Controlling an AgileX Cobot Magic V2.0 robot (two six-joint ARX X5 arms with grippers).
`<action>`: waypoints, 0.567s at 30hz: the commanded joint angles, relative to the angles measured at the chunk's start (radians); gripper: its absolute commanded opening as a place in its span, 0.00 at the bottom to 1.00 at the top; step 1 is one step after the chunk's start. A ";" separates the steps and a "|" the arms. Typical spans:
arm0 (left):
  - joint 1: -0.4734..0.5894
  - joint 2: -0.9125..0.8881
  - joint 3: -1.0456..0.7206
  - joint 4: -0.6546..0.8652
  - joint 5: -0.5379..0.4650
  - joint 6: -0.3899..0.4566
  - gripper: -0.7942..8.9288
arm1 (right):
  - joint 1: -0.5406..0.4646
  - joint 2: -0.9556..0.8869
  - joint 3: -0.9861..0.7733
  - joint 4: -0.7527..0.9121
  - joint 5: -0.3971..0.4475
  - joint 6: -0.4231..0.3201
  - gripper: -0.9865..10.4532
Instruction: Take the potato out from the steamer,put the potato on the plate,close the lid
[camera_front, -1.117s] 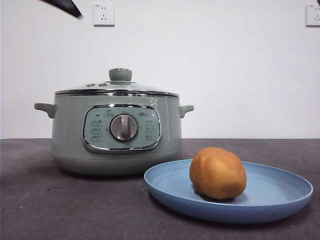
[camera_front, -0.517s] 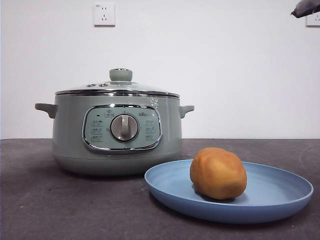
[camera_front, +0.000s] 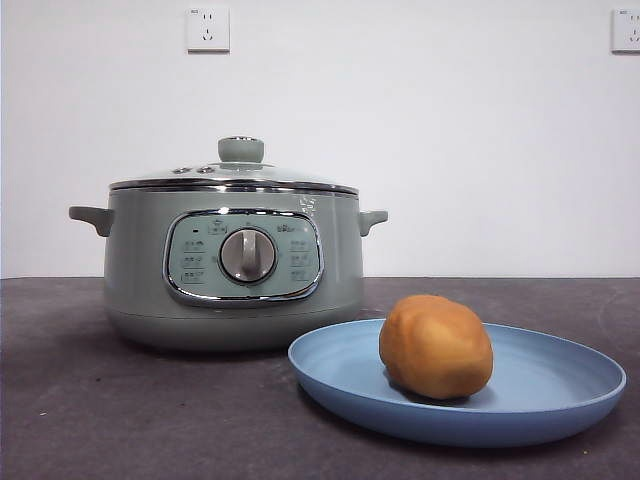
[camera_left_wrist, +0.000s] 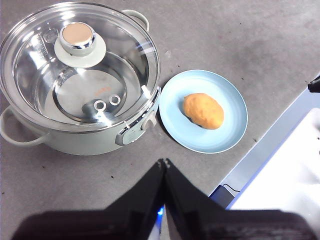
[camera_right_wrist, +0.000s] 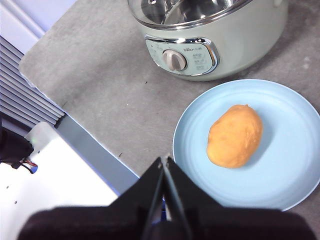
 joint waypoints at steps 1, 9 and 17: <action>-0.002 -0.001 0.001 0.001 0.003 -0.003 0.07 | 0.000 -0.002 0.003 0.002 0.002 0.009 0.09; -0.002 -0.001 0.001 0.003 -0.002 -0.003 0.07 | 0.000 -0.002 0.003 0.002 0.003 0.009 0.09; -0.002 -0.001 0.001 0.029 -0.003 0.028 0.07 | 0.000 -0.002 0.003 0.002 0.003 0.009 0.09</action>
